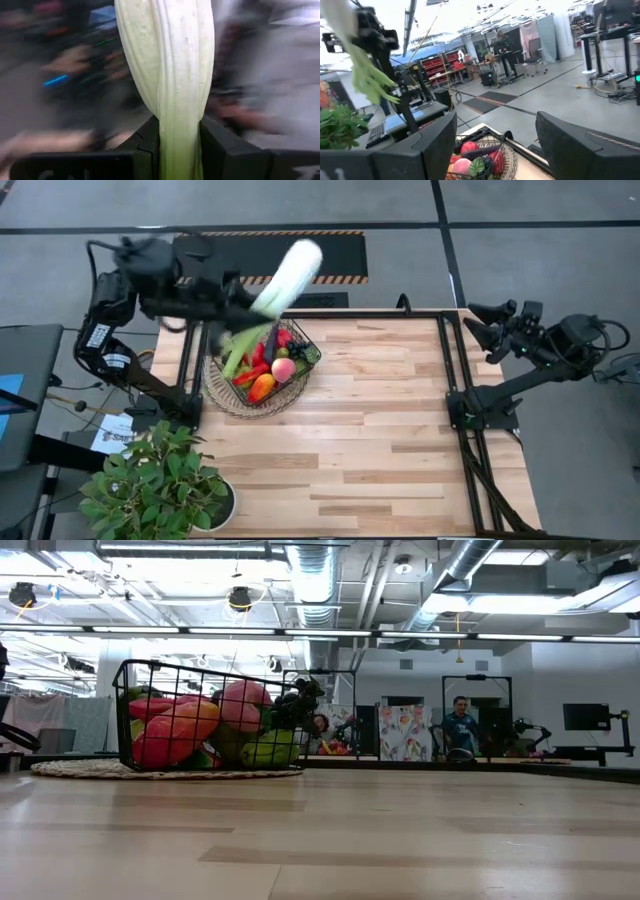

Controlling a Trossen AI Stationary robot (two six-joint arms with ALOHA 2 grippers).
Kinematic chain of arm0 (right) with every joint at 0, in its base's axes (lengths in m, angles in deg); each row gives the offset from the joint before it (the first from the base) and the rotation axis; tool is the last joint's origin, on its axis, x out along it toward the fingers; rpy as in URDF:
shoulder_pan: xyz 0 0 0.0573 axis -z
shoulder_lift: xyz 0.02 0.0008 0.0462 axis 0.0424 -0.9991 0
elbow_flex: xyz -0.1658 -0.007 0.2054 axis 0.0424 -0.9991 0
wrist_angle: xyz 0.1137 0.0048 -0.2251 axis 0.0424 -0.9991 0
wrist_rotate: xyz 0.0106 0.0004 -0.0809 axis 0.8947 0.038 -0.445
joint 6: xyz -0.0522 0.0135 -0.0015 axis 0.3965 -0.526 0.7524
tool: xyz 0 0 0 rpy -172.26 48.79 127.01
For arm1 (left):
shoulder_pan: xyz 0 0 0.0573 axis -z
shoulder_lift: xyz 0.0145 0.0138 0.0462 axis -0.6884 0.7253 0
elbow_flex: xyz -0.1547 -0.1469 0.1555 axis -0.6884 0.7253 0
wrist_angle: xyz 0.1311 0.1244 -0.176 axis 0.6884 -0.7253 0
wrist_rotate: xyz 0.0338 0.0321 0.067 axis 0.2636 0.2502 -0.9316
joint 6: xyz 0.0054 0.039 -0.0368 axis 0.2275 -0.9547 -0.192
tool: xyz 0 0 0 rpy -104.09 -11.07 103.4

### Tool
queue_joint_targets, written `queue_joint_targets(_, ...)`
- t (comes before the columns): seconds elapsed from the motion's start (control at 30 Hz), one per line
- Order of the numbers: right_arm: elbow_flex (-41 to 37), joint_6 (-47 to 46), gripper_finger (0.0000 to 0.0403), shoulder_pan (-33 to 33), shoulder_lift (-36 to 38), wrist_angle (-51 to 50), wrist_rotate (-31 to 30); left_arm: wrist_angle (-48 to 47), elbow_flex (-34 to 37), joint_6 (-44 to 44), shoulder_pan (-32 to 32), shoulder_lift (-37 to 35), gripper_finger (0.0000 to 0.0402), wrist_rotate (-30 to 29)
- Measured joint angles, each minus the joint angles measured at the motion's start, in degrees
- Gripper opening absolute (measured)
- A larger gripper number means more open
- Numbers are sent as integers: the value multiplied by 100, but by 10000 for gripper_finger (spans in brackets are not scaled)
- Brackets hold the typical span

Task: Build produce basket
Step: Put the green celery into the wire basket

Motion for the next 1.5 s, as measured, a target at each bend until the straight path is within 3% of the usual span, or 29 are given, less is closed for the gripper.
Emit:
queue_joint_targets(0.2,0,-17,291,0,-2,2,-288,-1862,79,90,-8,3,72,-3864)
queue_joint_targets(0.27,0,-17,291,0,-2,2,-289,-2272,286,348,-10,-4,72,-4704)
queue_joint_targets(0.33,0,-17,291,0,-2,-1,-289,-2563,547,565,-4,-7,72,-5130)
queue_joint_targets(0.47,0,-18,291,0,-2,-1,-298,-2590,1303,751,-1,-20,72,-5170)
queue_joint_targets(0.63,0,-15,291,0,-2,-3,-298,-1960,2361,641,4,6,72,-4434)
queue_joint_targets(0.83,0,28,291,0,-2,-8,-298,-1432,3128,548,-20,-4,72,-4410)
queue_joint_targets(1.0,2,74,291,0,-2,-22,-298,-1241,3497,727,-208,-7,72,-4075)
queue_joint_targets(1.33,5,-17,291,-2,-2,-56,-295,-1042,3855,592,-235,-15,72,-4365)
queue_joint_targets(1.5,7,-296,291,-2,-2,-417,-283,-1019,3983,635,-278,-16,72,-3863)
